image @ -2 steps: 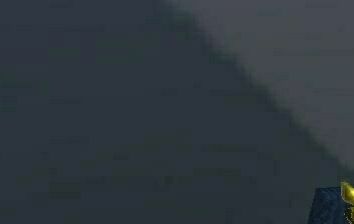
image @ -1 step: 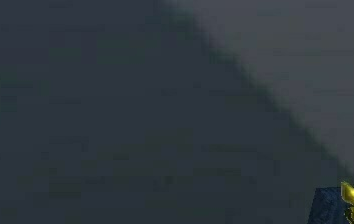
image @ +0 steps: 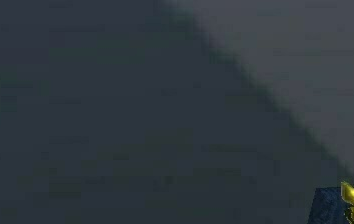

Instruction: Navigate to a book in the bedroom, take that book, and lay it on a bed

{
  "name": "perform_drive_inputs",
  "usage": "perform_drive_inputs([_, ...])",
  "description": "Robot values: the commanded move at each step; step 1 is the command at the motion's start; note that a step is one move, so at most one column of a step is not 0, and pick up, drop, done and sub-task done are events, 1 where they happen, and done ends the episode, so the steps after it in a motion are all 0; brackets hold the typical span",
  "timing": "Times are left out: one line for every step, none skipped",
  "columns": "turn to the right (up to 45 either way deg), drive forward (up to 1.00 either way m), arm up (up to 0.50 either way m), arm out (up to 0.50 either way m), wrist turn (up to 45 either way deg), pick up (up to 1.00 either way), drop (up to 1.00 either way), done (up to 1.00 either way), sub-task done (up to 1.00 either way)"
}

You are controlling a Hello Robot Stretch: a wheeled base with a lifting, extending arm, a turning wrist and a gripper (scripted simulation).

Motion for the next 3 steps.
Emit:
perform_drive_inputs([0.0,0.00,0.10,0.00,0.0,0.00,0.00,0.00,0.00])
perform_drive_inputs([0.0,0.00,0.26,0.00,0.0,0.00,0.00,0.00,0.00])
perform_drive_inputs([0.0,0.00,0.00,0.00,-45.0,0.00,0.00,0.00,0.00])
